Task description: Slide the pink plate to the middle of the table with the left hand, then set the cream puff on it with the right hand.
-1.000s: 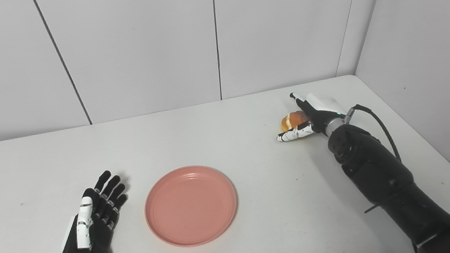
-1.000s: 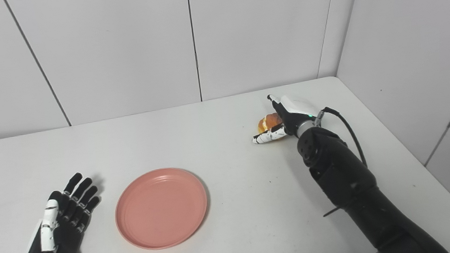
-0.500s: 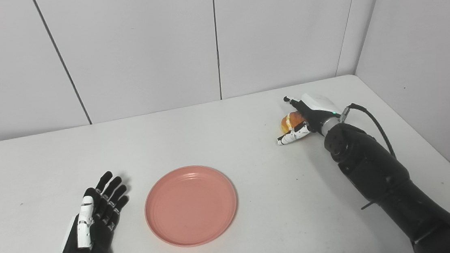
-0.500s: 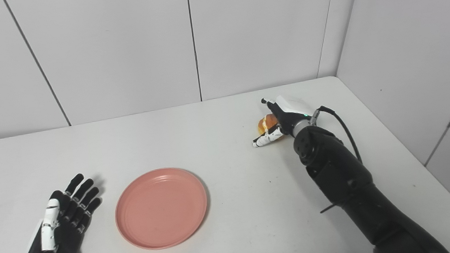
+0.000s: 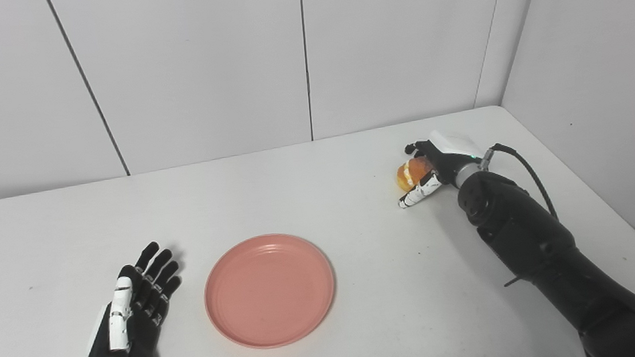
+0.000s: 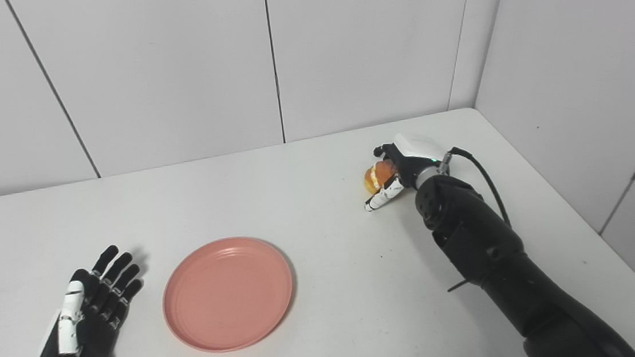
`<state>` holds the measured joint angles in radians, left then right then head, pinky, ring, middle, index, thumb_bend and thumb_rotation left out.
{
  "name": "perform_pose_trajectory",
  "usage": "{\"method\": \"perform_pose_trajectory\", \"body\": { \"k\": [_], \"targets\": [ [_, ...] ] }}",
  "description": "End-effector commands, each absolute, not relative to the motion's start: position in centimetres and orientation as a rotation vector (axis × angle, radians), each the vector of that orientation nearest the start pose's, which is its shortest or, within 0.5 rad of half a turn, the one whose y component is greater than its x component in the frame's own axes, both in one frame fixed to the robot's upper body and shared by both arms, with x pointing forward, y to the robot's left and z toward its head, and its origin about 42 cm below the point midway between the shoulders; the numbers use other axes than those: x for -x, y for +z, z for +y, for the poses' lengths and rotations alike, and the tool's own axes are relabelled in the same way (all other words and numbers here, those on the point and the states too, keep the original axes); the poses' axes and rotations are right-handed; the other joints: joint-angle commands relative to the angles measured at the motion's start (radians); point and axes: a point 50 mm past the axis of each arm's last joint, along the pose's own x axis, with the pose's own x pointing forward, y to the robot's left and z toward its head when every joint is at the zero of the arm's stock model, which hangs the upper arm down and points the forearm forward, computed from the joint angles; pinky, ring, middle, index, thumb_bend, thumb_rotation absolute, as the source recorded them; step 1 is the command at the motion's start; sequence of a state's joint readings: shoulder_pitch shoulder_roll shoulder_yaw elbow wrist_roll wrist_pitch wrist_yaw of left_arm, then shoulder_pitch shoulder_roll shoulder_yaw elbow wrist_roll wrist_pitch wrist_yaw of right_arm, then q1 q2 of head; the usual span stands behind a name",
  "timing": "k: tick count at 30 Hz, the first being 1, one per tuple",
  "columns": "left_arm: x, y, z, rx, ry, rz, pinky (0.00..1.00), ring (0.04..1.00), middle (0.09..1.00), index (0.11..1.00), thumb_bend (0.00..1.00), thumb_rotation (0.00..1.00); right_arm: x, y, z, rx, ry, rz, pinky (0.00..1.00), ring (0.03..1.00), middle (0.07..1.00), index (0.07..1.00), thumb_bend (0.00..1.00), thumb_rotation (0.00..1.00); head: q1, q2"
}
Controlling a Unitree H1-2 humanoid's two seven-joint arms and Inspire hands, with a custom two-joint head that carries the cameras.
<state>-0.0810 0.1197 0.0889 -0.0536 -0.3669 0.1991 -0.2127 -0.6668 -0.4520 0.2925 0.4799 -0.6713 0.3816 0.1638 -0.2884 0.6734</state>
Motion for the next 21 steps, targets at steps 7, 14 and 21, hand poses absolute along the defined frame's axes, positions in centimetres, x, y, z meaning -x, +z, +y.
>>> {"method": "perform_pose_trajectory", "body": {
  "k": [7, 14, 21],
  "targets": [
    [-30.99, 13.04, 25.48, 0.255, -0.197, 0.012, 0.95, 0.931, 0.925, 0.896, 0.45, 1.00, -49.24, 23.27, -31.43, 1.251, -0.028, 0.205, 0.34, 0.407, 0.474, 0.520, 0.42, 0.30, 0.003, 0.006],
    [-31.02, 13.12, 25.35, 0.257, -0.195, 0.014, 0.94, 0.923, 0.920, 0.890, 0.45, 1.00, -49.24, 23.34, -31.43, 1.267, -0.038, 0.221, 0.34, 0.405, 0.484, 0.529, 0.36, 0.31, 0.006, 0.005],
    [-31.07, 13.15, 25.14, 0.262, -0.196, 0.012, 0.94, 0.928, 0.923, 0.894, 0.45, 1.00, -49.07, 24.07, -31.74, 1.250, -0.032, 0.200, 0.35, 0.422, 0.493, 0.520, 0.34, 0.39, 0.018, 0.003]
  ]
}}
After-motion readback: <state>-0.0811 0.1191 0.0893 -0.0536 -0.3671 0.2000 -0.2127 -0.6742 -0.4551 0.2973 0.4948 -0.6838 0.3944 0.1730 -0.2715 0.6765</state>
